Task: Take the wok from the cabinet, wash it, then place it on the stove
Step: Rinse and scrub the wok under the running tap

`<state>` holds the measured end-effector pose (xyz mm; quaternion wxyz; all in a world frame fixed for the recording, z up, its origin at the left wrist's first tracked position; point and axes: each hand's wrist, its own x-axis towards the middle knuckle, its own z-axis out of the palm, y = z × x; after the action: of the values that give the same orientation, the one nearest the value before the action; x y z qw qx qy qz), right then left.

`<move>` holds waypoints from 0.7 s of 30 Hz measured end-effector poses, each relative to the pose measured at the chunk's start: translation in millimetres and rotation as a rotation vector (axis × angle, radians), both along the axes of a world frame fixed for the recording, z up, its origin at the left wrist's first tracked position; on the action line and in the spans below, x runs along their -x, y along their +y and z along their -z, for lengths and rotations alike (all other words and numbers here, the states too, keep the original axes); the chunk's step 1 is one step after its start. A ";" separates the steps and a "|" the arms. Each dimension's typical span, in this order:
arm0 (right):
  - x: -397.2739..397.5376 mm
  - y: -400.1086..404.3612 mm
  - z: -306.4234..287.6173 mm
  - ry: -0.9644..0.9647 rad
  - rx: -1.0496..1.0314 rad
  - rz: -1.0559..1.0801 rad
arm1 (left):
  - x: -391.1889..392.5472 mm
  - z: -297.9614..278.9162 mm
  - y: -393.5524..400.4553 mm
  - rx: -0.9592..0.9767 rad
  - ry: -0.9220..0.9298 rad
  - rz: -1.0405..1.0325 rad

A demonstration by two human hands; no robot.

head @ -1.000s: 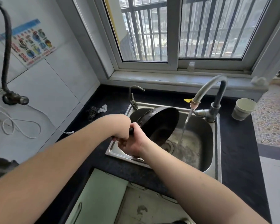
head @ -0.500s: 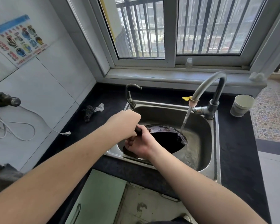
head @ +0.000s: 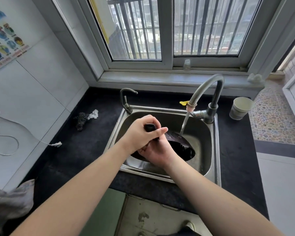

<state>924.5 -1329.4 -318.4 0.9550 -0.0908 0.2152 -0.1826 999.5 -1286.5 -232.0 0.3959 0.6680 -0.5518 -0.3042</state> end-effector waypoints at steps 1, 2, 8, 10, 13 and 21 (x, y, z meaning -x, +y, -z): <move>5.0 1.4 -1.0 -0.015 0.058 -0.021 | 7.6 4.7 -2.5 -0.007 0.062 -0.005; 11.2 2.0 -1.6 -0.022 0.106 -0.036 | 14.0 8.5 -4.9 -0.016 0.106 -0.001; 71.2 -17.2 23.3 0.313 0.146 -0.181 | 34.9 15.4 -23.8 0.010 0.073 0.048; 99.4 -21.6 38.1 0.467 0.173 -0.194 | 39.0 15.5 -30.3 0.023 0.069 0.030; 148.0 -26.3 59.8 0.589 0.126 -0.044 | 40.3 16.0 -38.2 0.022 0.098 0.001; 220.5 -43.9 82.0 0.640 -0.033 0.283 | 44.4 22.1 -50.6 0.060 0.171 -0.028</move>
<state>704.0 -1373.3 -400.4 0.8058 -0.0973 0.5169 -0.2722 955.1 -1337.2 -254.1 0.4655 0.6352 -0.5153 -0.3380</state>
